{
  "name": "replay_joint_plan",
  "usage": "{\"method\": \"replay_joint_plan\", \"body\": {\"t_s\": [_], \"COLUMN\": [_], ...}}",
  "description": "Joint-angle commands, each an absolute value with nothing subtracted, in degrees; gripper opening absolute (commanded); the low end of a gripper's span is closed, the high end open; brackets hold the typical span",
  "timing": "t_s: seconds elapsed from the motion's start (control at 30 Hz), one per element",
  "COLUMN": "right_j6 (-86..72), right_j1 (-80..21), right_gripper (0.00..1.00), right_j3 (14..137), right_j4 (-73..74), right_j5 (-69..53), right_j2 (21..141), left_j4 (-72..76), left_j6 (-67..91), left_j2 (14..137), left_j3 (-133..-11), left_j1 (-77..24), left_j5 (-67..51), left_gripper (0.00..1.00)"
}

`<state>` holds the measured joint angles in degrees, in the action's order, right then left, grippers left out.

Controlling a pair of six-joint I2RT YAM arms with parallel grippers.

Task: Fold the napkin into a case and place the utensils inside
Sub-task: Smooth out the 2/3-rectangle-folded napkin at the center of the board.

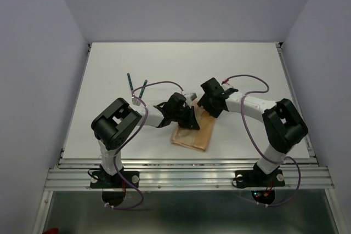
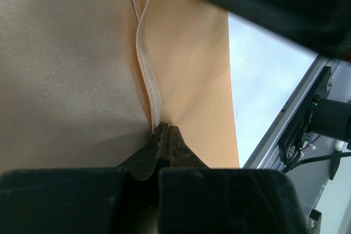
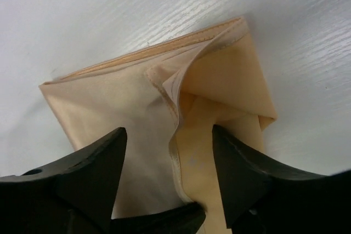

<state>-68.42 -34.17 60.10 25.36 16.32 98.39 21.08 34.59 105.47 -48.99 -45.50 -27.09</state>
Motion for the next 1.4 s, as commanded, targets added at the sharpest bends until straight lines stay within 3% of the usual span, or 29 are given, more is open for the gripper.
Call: {"method": "replay_joint_plan", "body": {"t_s": [0.0, 0.2, 0.3, 0.33, 0.43, 0.57, 0.9, 1.37], "right_j6": [-60.48, -51.69, -49.31, -48.96, -48.61, -44.4, -43.59, -44.47], "right_j1": [-34.19, -34.19, -33.41, -31.92, -27.1, -25.14, -25.14, -25.14], "right_gripper": [0.73, 0.77, 0.59, 0.43, 0.18, 0.09, 0.01, 0.01], "right_j3": [59.68, 59.24, 58.1, 57.49, 54.94, 55.98, 59.24, 58.54], "right_j4": [24.96, 23.91, 25.05, 25.14, 25.14, 25.22, 23.47, 18.37], "right_j5": [18.1, 19.59, 22.92, 23.29, 21.8, 19.43, 18.73, 12.48], "right_j2": [91.86, 84.03, 80.95, 79.82, 79.19, 83.74, 92.89, 95.19], "left_j4": [14.85, 14.33, 13.54, 13.27, 12.83, 12.57, 12.39, 9.67], "left_j6": [31.11, 30.59, 30.15, 29.89, 29.71, 29.27, 28.39, 26.19], "left_j2": [105.29, 105.56, 106.0, 106.08, 106.08, 106.0, 106.43, 107.05], "left_j3": [-47.9, -48.25, -49.13, -49.39, -49.75, -49.66, -49.57, -52.12], "left_j1": [-45.26, -45.26, -45.35, -45.26, -45.35, -45.26, -45.18, -45.09], "left_j5": [-26.45, -27.42, -27.6, -27.6, -27.51, -27.69, -29.09, -29.0], "left_gripper": [0.0, 0.0, 0.0, 0.0, 0.0, 0.0, 0.0, 0.0]}}
